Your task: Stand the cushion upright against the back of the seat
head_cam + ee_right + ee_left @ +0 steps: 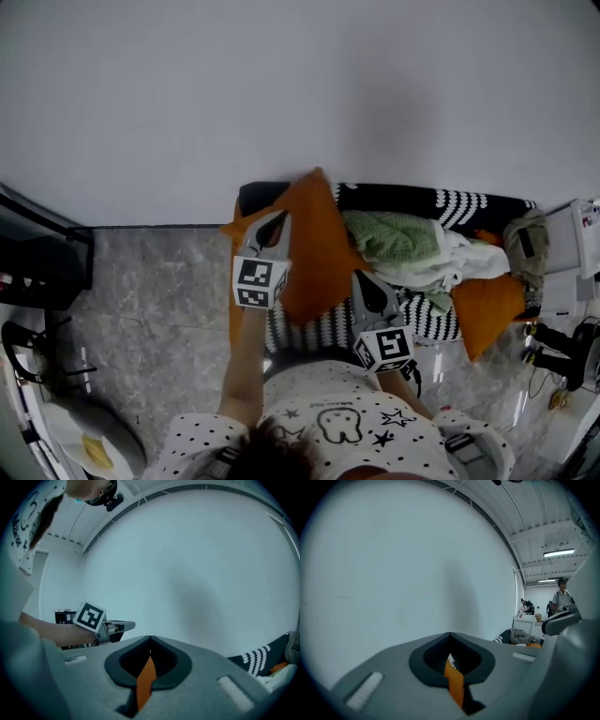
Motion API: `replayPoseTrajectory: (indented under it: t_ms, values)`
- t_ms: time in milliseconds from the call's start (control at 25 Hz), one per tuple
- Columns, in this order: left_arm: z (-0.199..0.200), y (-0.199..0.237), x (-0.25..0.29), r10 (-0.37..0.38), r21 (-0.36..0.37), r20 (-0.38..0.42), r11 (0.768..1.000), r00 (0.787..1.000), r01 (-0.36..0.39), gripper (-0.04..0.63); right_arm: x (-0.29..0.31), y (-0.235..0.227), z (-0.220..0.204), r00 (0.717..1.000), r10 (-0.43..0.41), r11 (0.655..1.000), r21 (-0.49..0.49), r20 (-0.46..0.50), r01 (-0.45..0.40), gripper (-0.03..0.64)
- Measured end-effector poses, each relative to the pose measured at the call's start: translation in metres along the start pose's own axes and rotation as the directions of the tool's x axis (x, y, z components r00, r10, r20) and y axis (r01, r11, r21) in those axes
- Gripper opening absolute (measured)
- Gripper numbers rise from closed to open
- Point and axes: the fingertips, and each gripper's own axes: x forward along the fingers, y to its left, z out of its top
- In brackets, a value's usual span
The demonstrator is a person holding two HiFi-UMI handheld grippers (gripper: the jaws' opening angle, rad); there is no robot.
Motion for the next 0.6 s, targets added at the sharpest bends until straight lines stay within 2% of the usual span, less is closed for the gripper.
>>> replayPoseTrajectory:
  t_ms: [160,280,360,440,600]
  values:
    - [0.029,-0.004,-0.018,0.022,0.018,0.062,1.000,0.998,-0.024,0.003,0.005,0.003,0.006,1.000,0.020,1.000,-0.012,0.013,-0.020,-0.005]
    - [0.051,-0.016,-0.029,0.013,0.027,0.104,0.999,0.995,-0.016,0.002,0.005,0.000,0.009,1.000,0.019,1.000,-0.019,0.018,-0.018,-0.005]
    - [0.062,-0.022,-0.036,0.011,0.060,0.134,0.998,0.991,-0.019,0.002,0.007,-0.004,0.012,1.000,0.015,1.000,-0.022,0.023,-0.015,-0.005]
    - [0.068,-0.025,-0.042,0.014,0.091,0.159,0.995,0.987,-0.029,0.002,0.009,-0.007,0.015,1.000,0.012,1.000,-0.025,0.026,-0.011,-0.005]
    - [0.073,-0.035,-0.061,0.019,0.104,0.178,0.994,0.984,-0.038,0.002,0.009,-0.011,0.017,0.999,0.005,1.000,-0.024,0.034,-0.004,-0.005]
